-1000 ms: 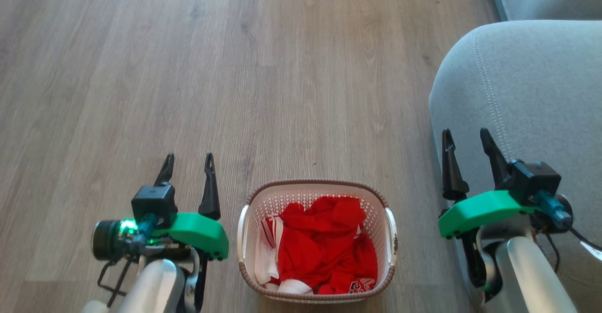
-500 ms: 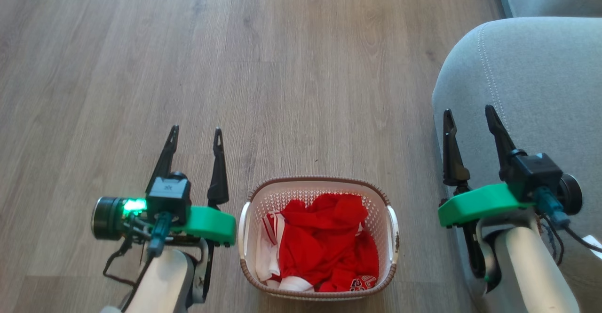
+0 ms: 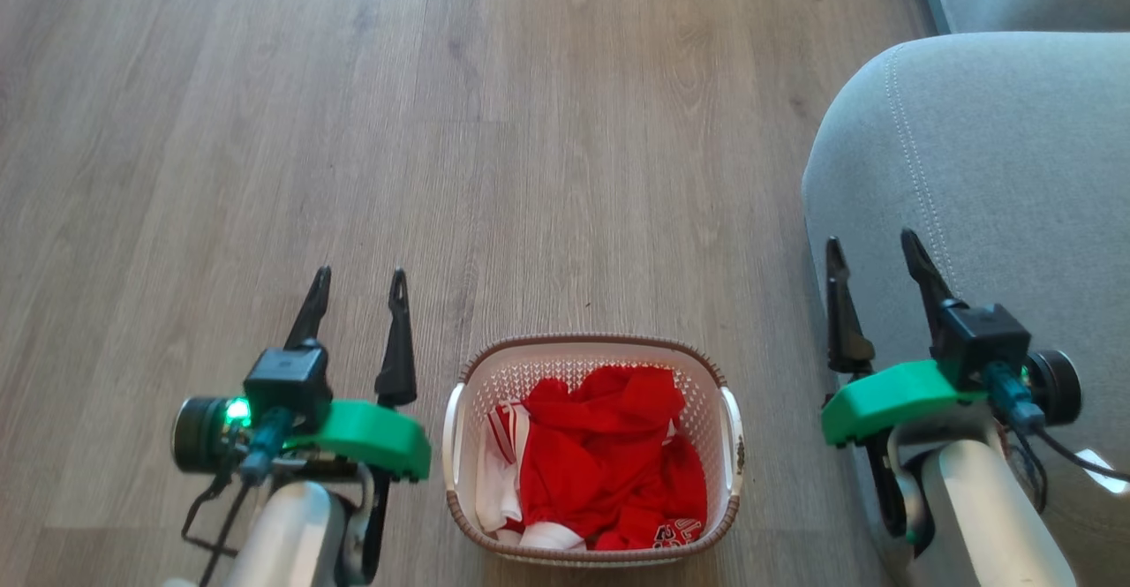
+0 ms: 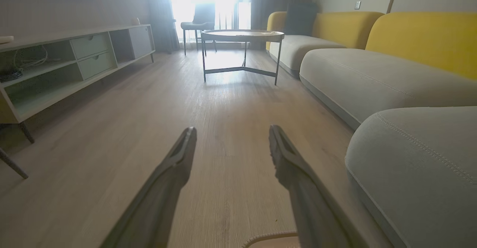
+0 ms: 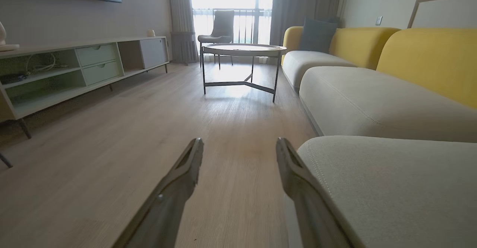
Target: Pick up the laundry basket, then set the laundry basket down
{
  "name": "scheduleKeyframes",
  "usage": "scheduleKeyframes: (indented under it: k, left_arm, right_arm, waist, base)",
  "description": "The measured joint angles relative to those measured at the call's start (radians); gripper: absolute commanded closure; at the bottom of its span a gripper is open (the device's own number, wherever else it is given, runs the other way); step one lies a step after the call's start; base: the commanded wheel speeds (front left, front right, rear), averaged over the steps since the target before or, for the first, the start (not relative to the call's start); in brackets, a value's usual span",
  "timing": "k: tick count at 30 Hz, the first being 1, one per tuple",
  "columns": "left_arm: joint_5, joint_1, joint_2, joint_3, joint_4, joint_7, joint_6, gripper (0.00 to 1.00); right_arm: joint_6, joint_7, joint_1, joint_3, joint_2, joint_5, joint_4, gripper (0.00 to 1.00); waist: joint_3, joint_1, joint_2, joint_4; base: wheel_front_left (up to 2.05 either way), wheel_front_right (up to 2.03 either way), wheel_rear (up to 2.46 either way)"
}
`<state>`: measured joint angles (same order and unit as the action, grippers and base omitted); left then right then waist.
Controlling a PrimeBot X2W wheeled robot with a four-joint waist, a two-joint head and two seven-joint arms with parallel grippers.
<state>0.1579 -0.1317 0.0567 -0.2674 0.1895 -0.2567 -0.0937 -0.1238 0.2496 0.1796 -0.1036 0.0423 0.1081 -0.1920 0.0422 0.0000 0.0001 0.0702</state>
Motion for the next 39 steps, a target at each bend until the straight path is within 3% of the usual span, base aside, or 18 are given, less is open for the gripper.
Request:
scheduleKeyframes:
  k: [4,8,39]
  left_arm:
    - [0.013,0.012,-0.002,0.020,0.049,0.000,0.061,0.00]
    - [0.030,0.012,-0.005,0.025,0.074,0.000,0.085,0.00]
    - [0.064,0.011,-0.006,0.023,0.109,0.000,0.094,0.00]
  right_arm:
    - [0.000,0.000,0.000,0.012,0.000,0.025,-0.037,0.00]
    - [0.000,0.000,0.000,0.011,0.000,0.031,-0.076,0.00]
    - [0.000,0.000,0.000,0.011,0.000,0.032,-0.117,0.00]
  waist:
    - [-0.003,0.0000,0.0000,-0.001]
    - [-0.006,0.0000,0.0000,-0.002]
    - [0.006,0.0000,0.0000,0.004]
  base:
    - [0.00,0.00,0.00]
    - [0.00,0.00,0.00]
    - [0.00,0.00,0.00]
